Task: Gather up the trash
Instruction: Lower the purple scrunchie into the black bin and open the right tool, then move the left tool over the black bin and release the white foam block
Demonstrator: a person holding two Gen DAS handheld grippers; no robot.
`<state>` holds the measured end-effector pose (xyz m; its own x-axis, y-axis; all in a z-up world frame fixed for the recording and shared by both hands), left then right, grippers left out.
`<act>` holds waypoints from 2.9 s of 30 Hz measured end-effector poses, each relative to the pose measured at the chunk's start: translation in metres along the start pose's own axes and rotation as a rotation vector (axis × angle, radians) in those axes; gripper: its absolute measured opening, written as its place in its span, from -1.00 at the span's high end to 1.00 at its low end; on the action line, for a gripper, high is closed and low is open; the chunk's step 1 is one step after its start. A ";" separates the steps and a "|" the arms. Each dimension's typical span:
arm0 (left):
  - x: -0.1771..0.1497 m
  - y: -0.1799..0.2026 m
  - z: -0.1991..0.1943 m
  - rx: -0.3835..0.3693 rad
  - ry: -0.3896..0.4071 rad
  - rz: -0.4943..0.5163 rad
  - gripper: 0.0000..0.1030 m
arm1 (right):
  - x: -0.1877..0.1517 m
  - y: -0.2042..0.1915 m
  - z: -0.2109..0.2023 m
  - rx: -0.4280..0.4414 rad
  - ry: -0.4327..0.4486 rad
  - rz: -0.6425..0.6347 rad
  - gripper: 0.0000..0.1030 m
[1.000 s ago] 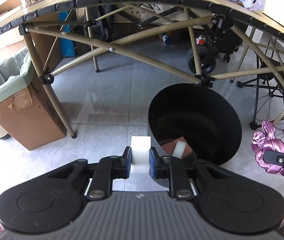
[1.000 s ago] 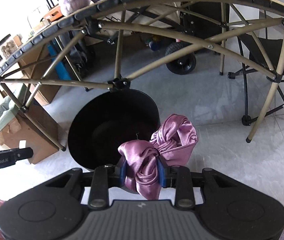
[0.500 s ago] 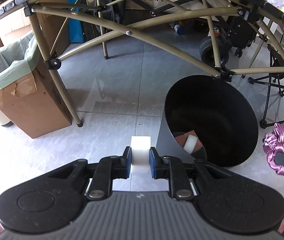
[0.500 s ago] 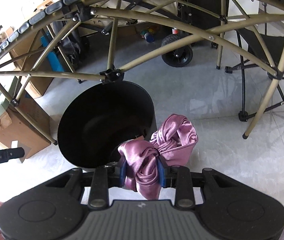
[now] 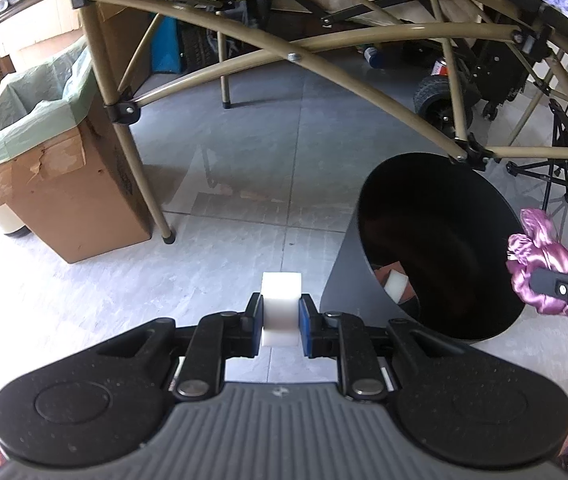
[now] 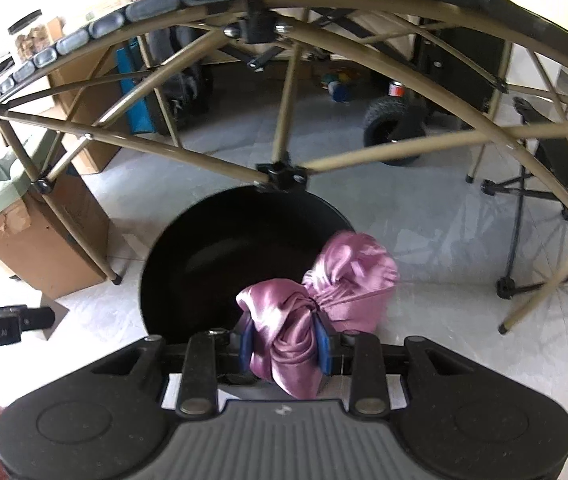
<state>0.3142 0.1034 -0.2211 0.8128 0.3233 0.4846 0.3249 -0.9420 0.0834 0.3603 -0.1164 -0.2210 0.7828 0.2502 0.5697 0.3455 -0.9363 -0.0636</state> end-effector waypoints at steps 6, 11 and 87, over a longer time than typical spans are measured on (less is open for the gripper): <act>0.001 -0.013 0.004 0.006 -0.015 -0.022 0.64 | 0.016 -0.020 0.016 0.012 -0.010 -0.044 0.43; 0.001 -0.023 0.008 0.014 -0.024 -0.038 0.64 | 0.026 -0.036 0.032 0.019 -0.041 -0.072 0.44; 0.011 0.047 -0.016 -0.060 0.044 0.044 0.64 | 0.029 0.027 -0.014 -0.069 0.017 0.070 -0.88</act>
<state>0.3307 0.0616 -0.1982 0.8033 0.2788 0.5263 0.2591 -0.9593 0.1126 0.3850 -0.1378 -0.1947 0.7949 0.1803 0.5794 0.2537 -0.9661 -0.0474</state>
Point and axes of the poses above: each gripper's, at about its wrist camera, not at the fingertips, and z roughly the way its jaws point, y to its right, x to its top, the point moved 8 cm from there along z, roughly the way its jaws point, and after that the axes turned 7 degrees about -z, right-handed, at the moved point
